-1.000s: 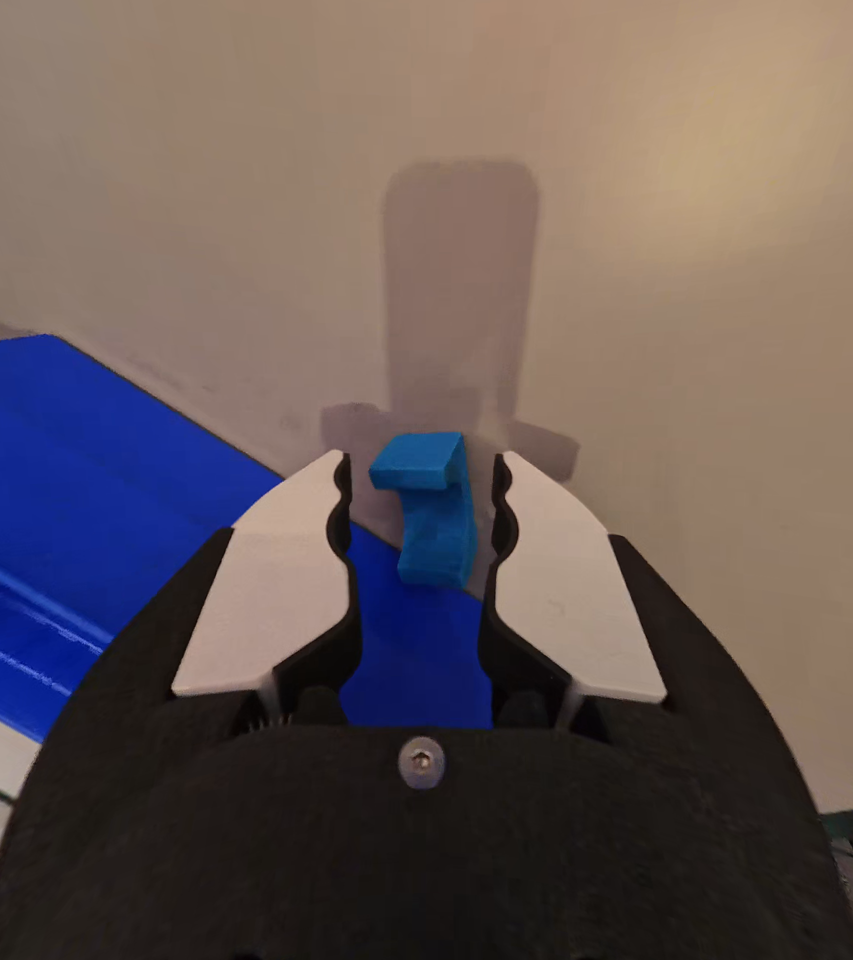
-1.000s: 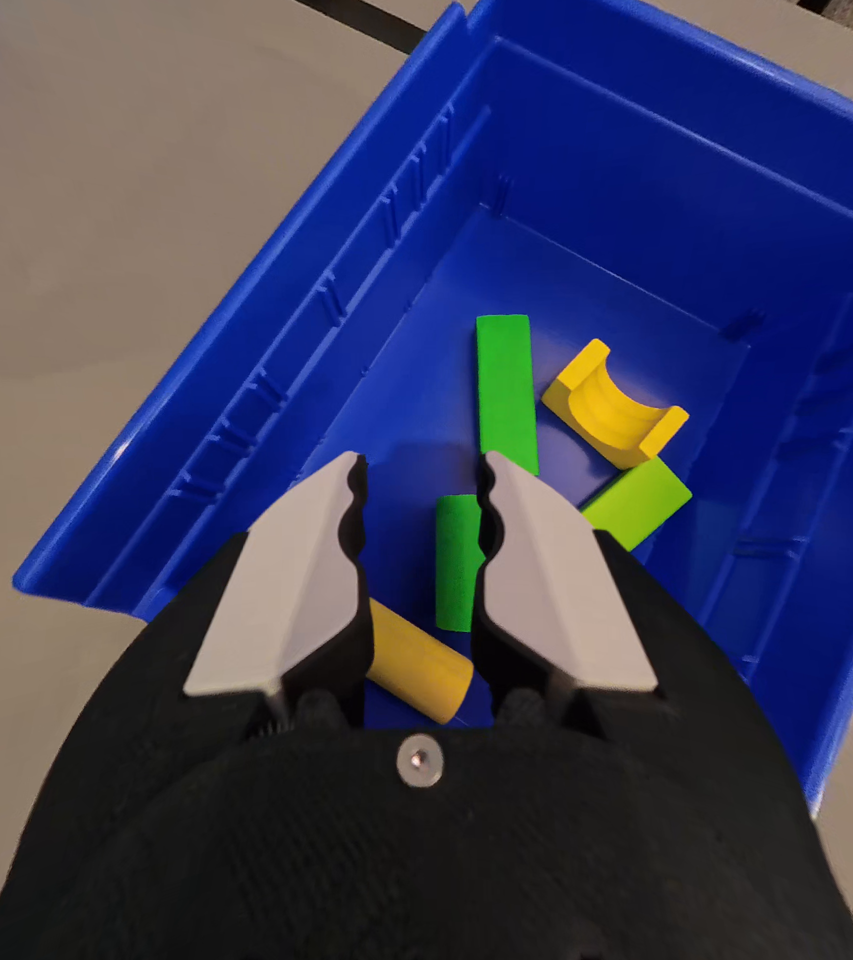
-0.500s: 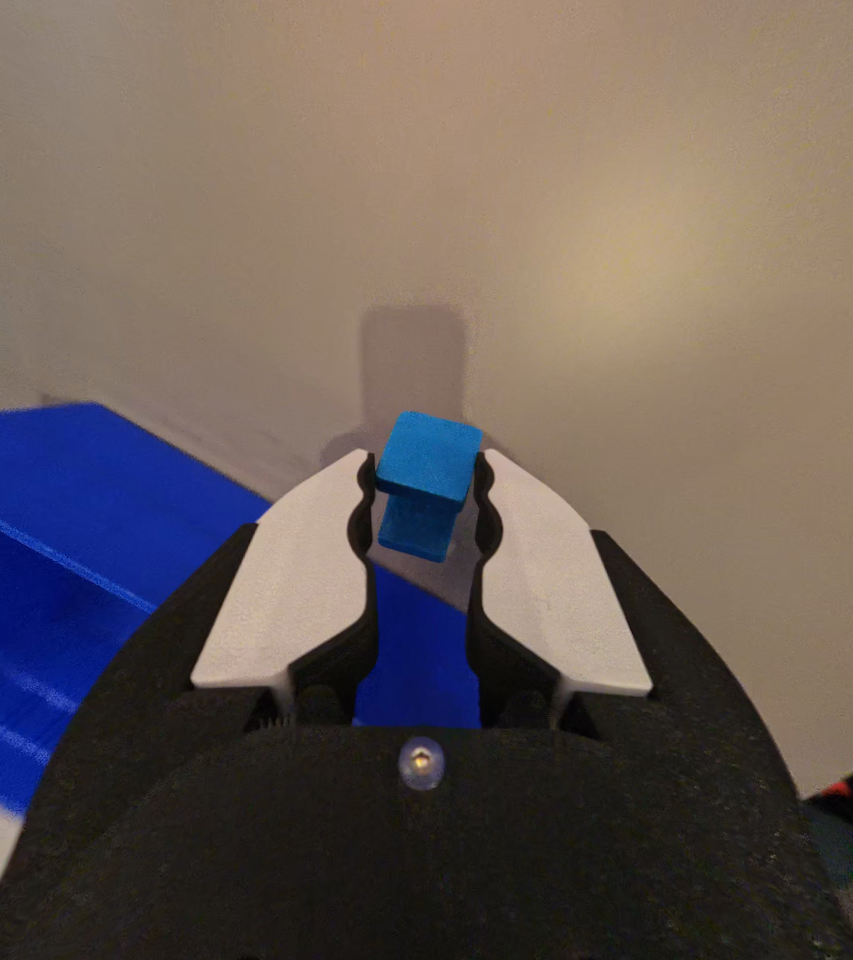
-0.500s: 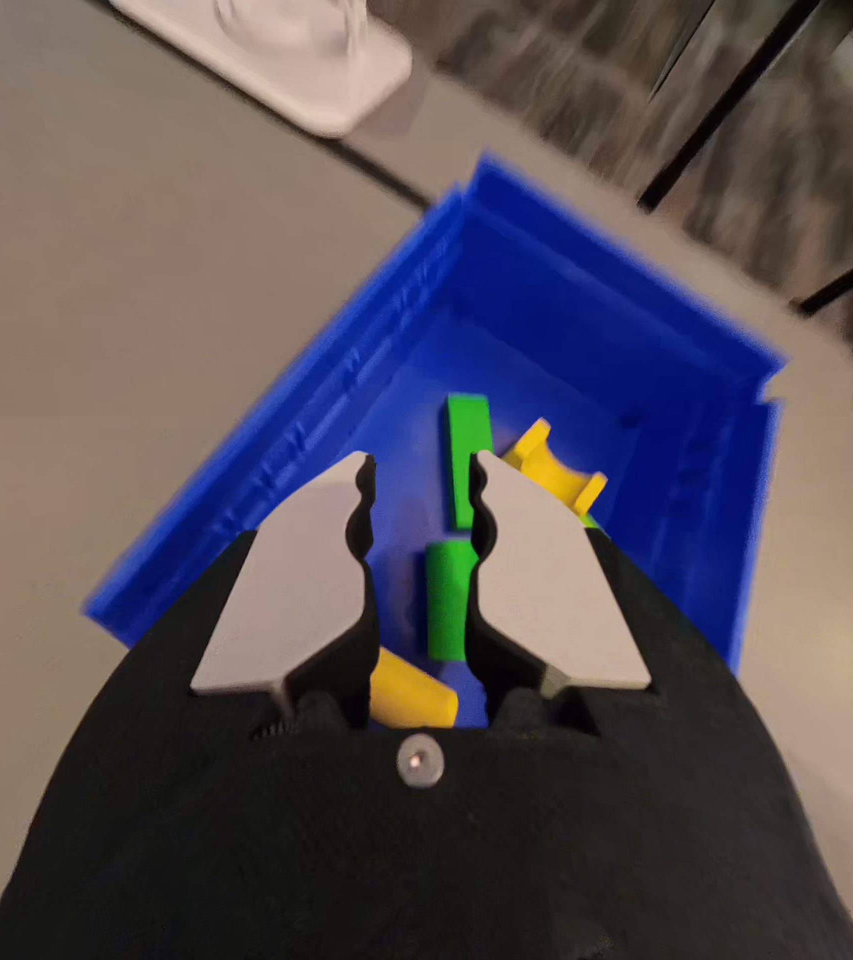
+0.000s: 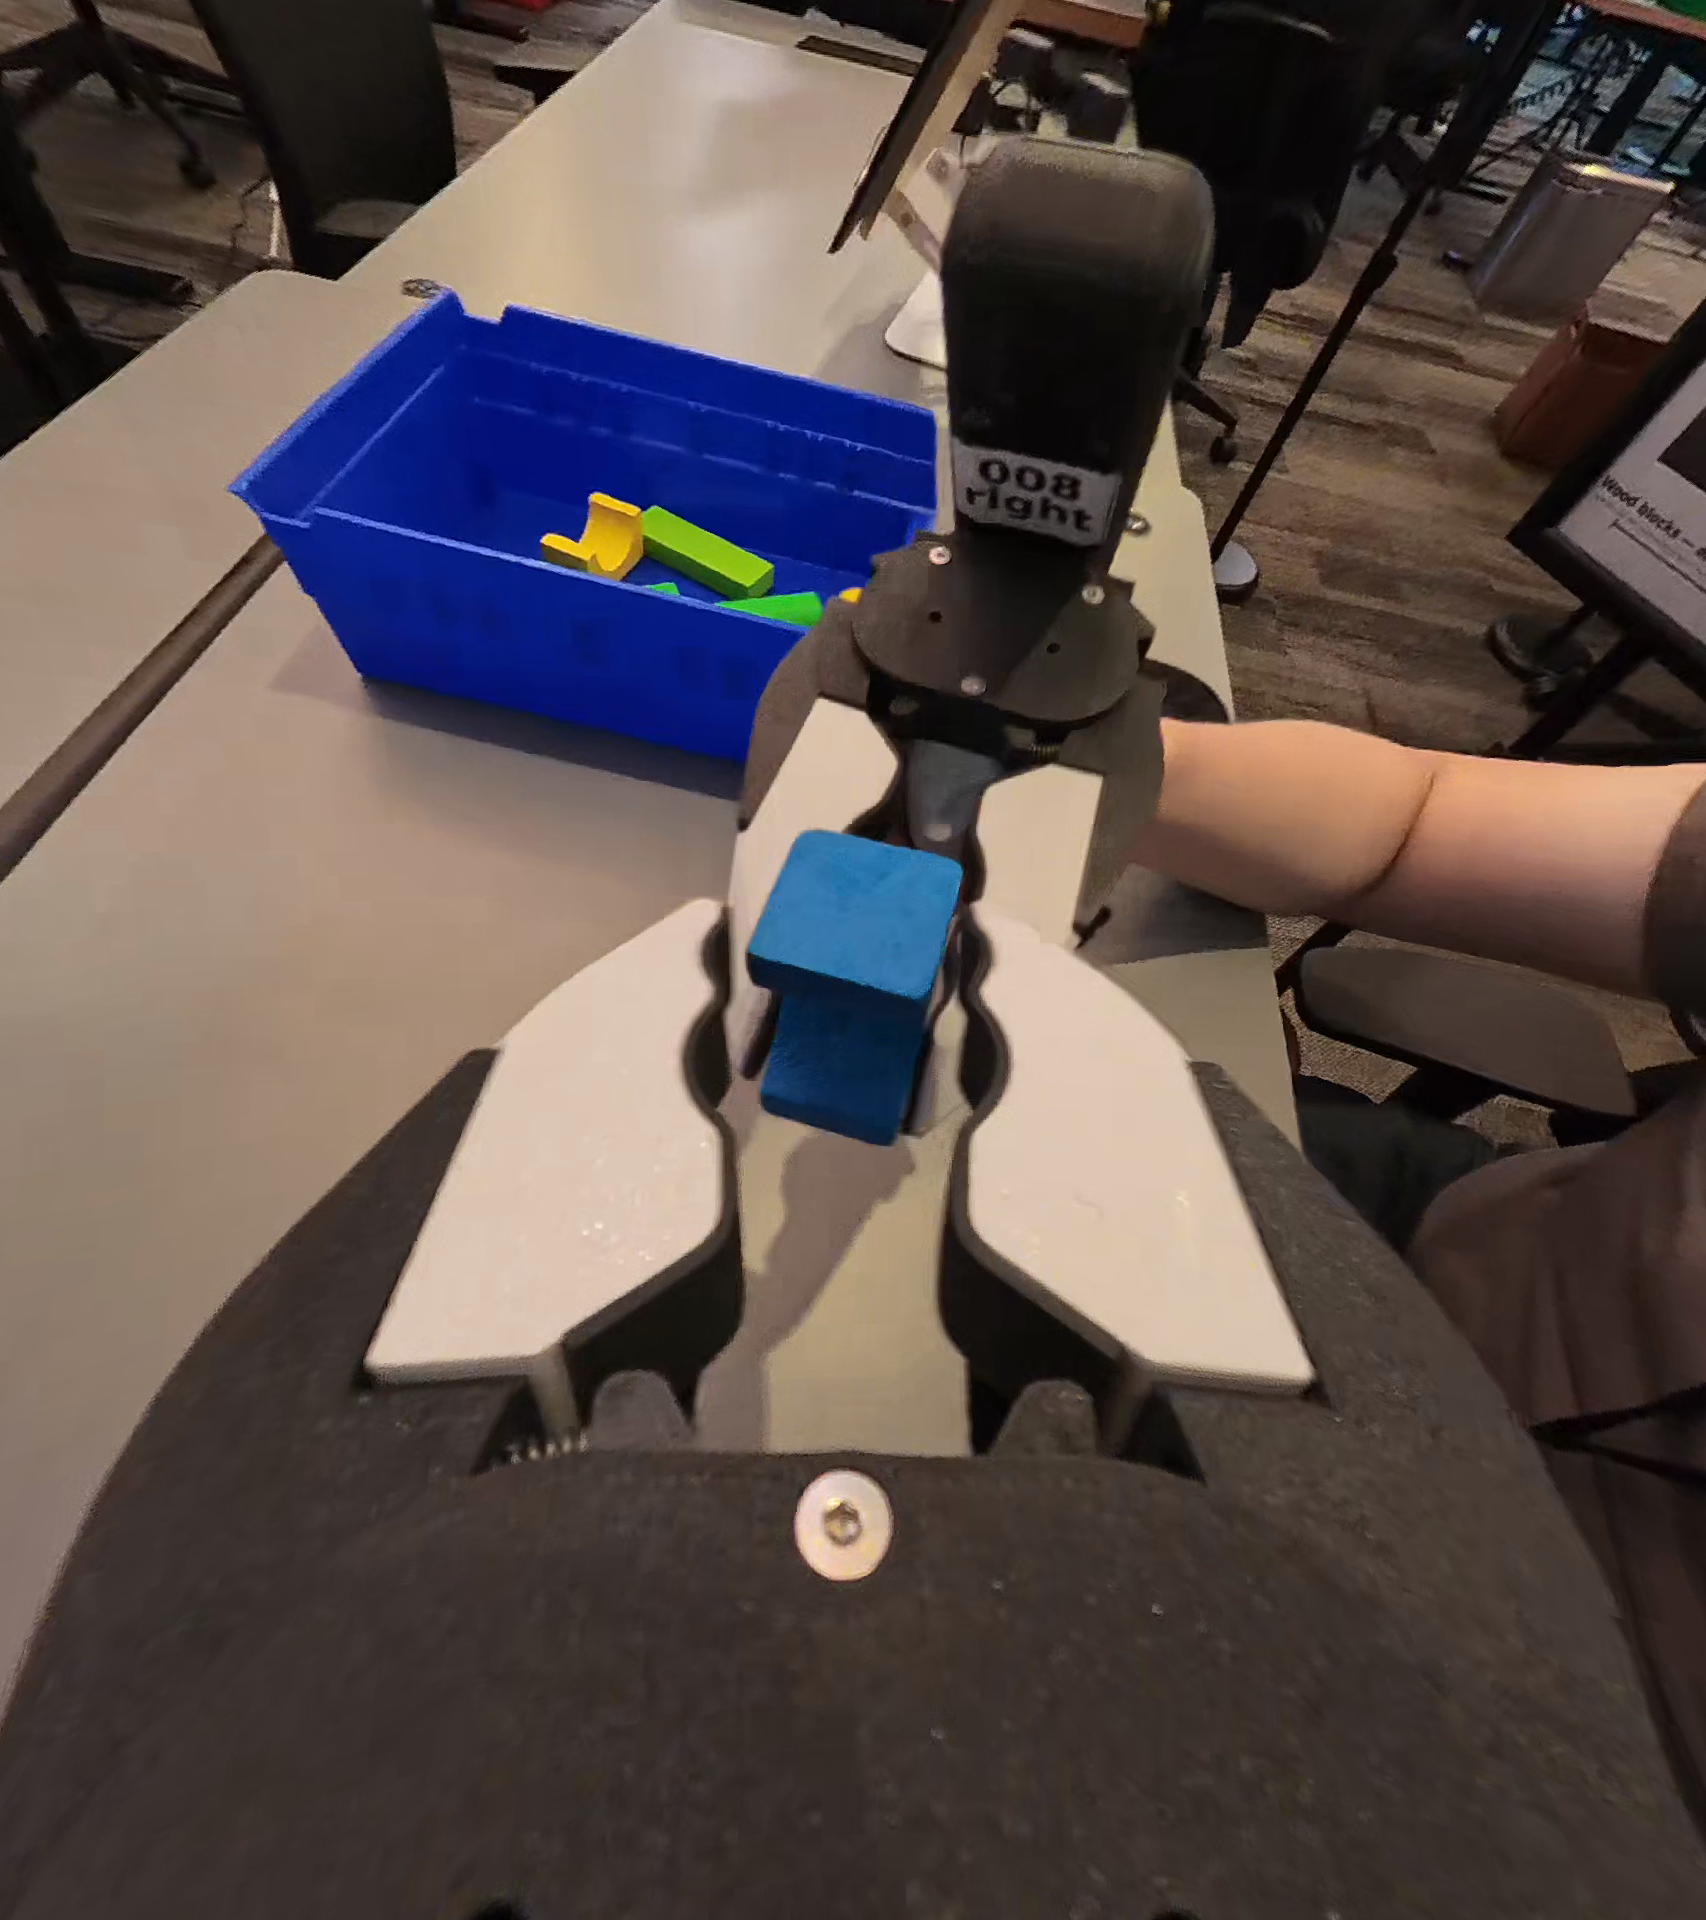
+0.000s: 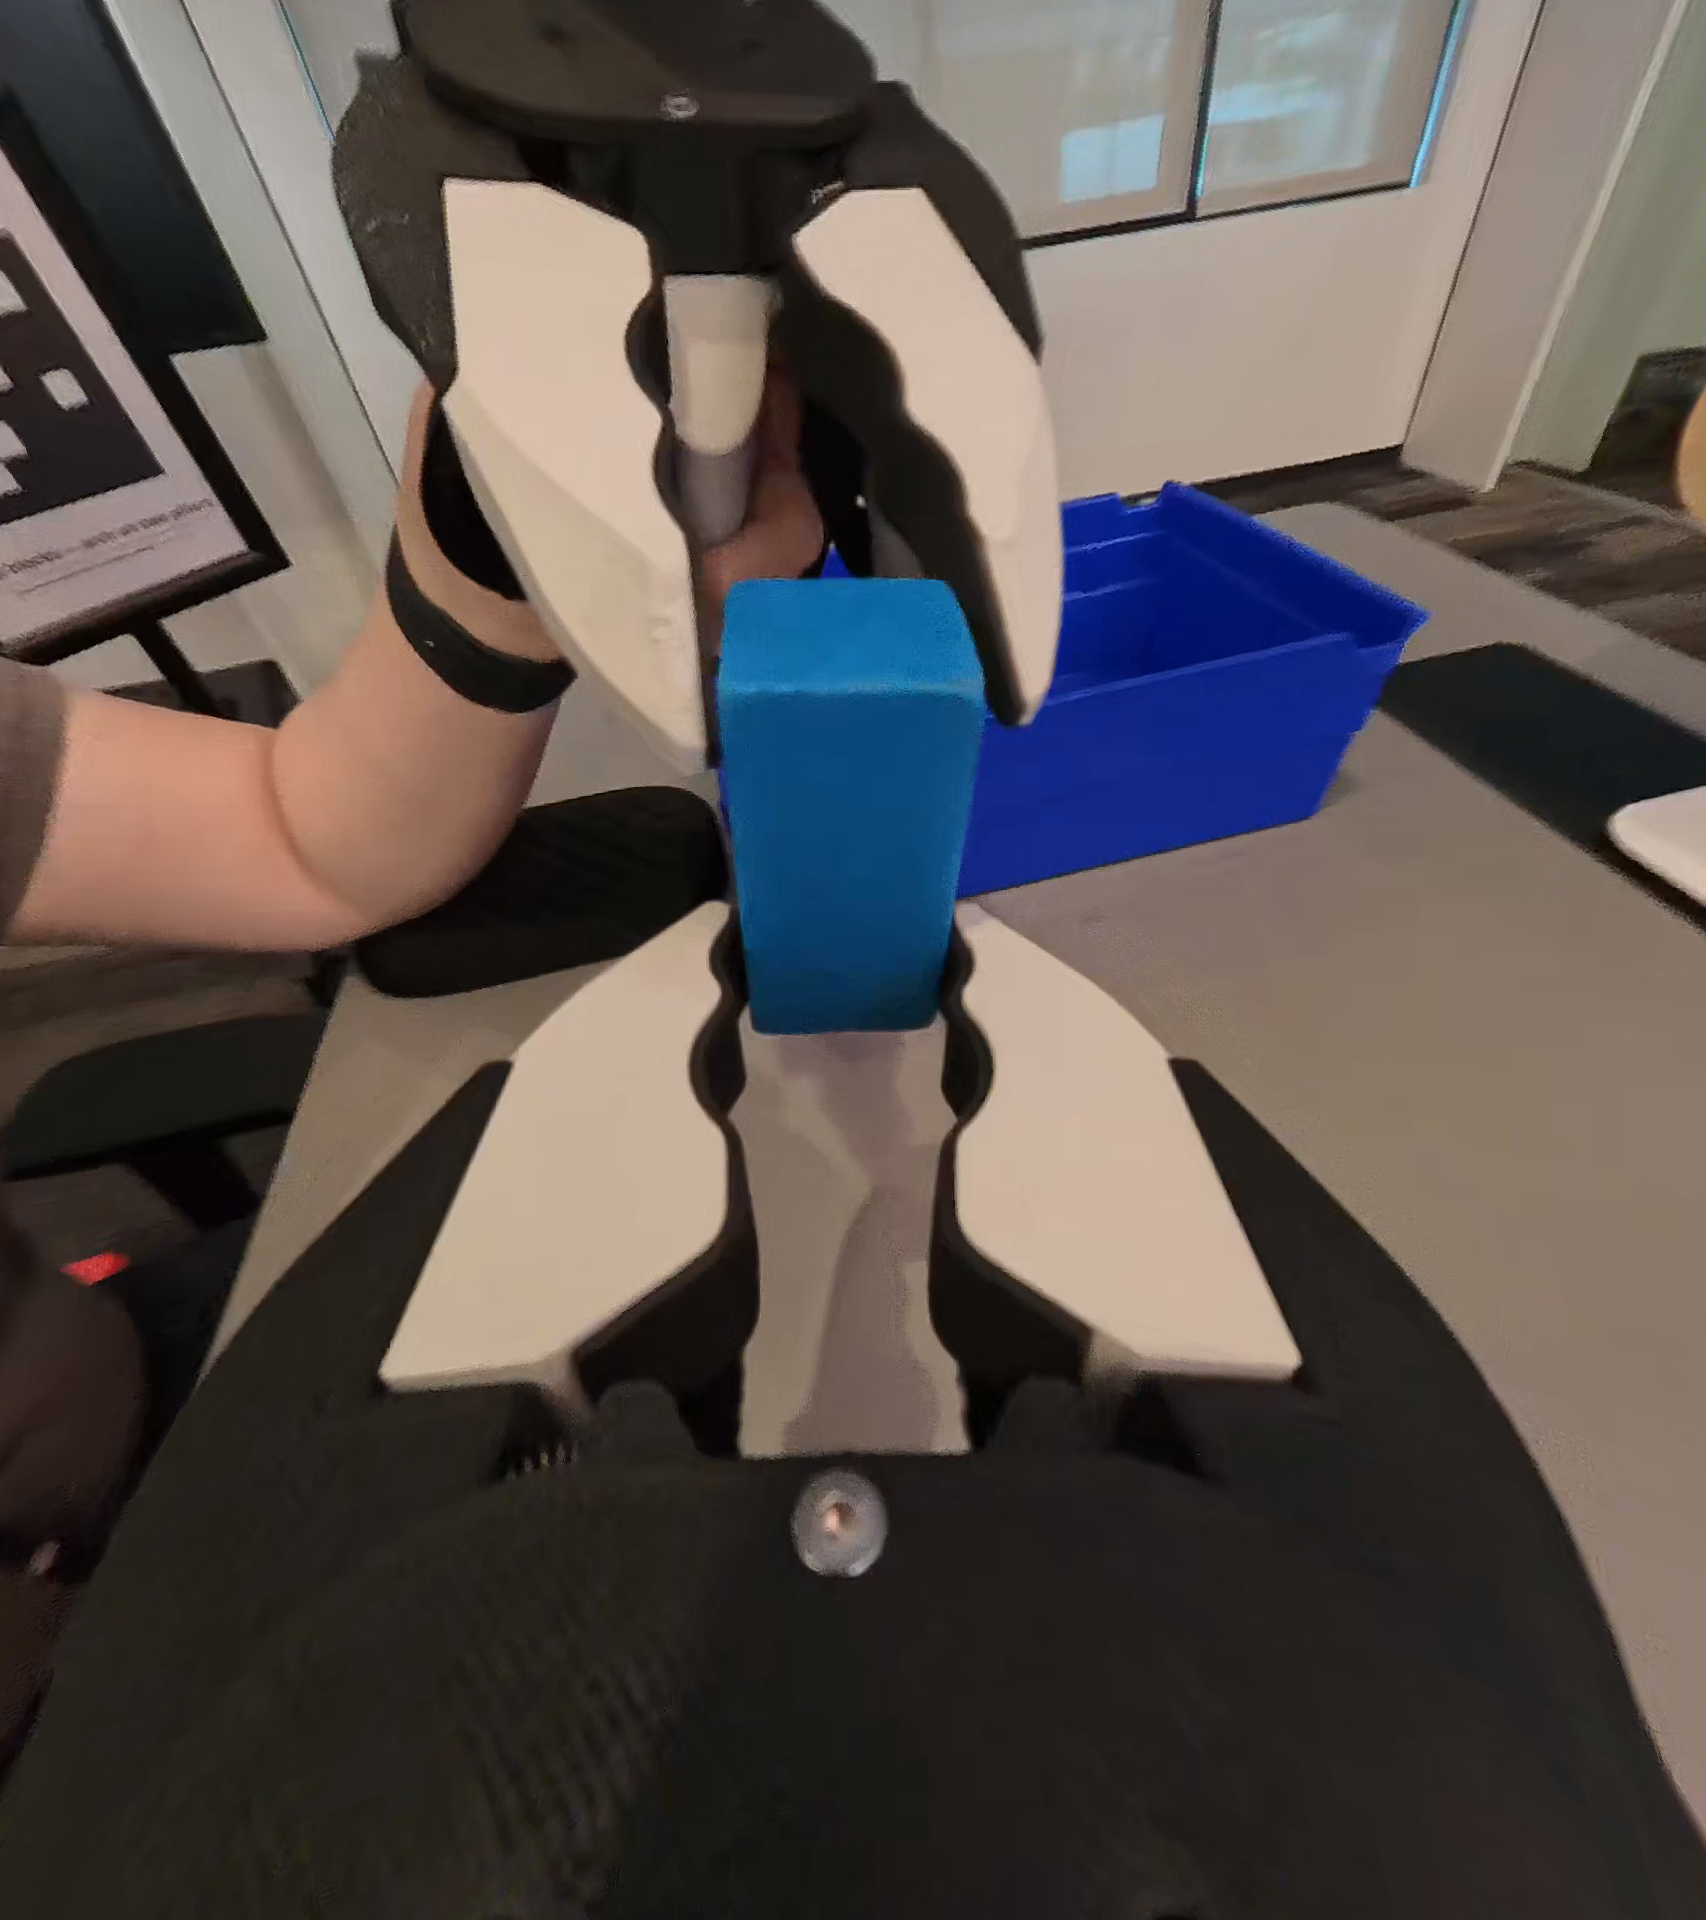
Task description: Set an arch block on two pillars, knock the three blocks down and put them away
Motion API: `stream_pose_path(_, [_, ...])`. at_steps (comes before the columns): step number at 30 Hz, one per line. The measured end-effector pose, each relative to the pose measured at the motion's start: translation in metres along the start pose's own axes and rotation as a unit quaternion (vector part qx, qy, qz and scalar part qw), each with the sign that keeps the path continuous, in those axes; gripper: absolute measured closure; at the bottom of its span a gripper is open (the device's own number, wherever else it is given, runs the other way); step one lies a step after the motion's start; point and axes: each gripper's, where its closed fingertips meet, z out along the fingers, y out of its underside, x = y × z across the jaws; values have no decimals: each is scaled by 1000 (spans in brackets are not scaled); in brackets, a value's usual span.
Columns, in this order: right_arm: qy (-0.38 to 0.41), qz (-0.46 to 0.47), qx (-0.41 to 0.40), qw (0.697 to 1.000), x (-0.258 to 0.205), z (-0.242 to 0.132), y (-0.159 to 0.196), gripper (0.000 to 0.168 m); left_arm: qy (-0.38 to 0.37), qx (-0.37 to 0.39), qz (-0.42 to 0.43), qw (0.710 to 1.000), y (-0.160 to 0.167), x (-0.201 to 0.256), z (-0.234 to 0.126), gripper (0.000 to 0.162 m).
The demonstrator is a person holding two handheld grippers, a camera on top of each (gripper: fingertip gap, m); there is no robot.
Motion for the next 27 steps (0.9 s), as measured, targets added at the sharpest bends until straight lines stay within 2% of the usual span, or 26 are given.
stream_pose_path(1, [27, -8, -5, 1000, 5, -4, -1, 132, -8, 10, -8, 1000, -5, -2, -2, 87])
stream_pose_path(2, [57, -14, -15, 998, 12, -14, -4, 132, -26, 17, -14, 999, -10, -8, -9, 61])
stream_pose_path(3, [85, -21, -23, 996, 20, -30, -9, 132, -37, 27, -12, 999, -15, -11, -20, 58])
stream_pose_path(5, [196, -28, -57, 978, 56, -88, -19, 132, -63, 63, -3, 996, -26, -18, -49, 62])
stream_pose_path(6, [278, -19, -104, 955, 84, -130, -13, 132, -83, 87, -1, 993, -32, -23, -67, 65])
stream_pose_path(7, [350, 13, -154, 924, 109, -175, 1, 132, -102, 112, 1, 989, -38, -27, -85, 70])
stream_pose_path(8, [390, 75, -192, 897, 127, -211, 22, 133, -115, 138, 2, 984, -43, -30, -102, 76])
stream_pose_path(9, [383, 162, -227, 881, 134, -232, 48, 132, -121, 162, 2, 979, -46, -31, -119, 81])
stream_pose_path(10, [351, 233, -251, 871, 134, -240, 71, 132, -124, 187, 5, 975, -48, -30, -133, 85])
stream_pose_path(12, [308, 298, -291, 855, 135, -241, 108, 132, -137, 232, 5, 963, -51, -33, -158, 91])
stream_pose_path(14, [321, 306, -340, 829, 141, -243, 140, 132, -156, 223, -10, 962, -44, -41, -171, 91])
stream_pose_path(15, [323, 298, -345, 829, 145, -239, 147, 132, -167, 203, -19, 965, -37, -46, -175, 88])
stream_pose_path(16, [327, 286, -340, 834, 150, -235, 148, 130, -183, 180, -25, 966, -28, -50, -179, 85])
stream_pose_path(18, [361, 262, -309, 840, 167, -241, 137, 115, -246, 139, -31, 959, -10, -66, -197, 86])
stream_pose_path(21, [450, 177, -248, 839, 200, -277, 90, 116, -390, 104, -68, 912, 23, -101, -249, 88])
stream_pose_path(22, [483, 150, -234, 831, 210, -296, 73, 117, -416, 86, -96, 900, 39, -109, -263, 87])
stream_pose_path(24, [548, 132, -228, 794, 227, -341, 55, 114, -428, 45, -163, 888, 74, -120, -278, 85])
stream_pose_path(25, [568, 148, -237, 774, 233, -362, 57, 110, -441, 27, -191, 876, 91, -127, -287, 84])
stream_pose_path(27, [579, 228, -268, 736, 234, -393, 82, 106, -481, 4, -227, 847, 117, -144, -306, 82])
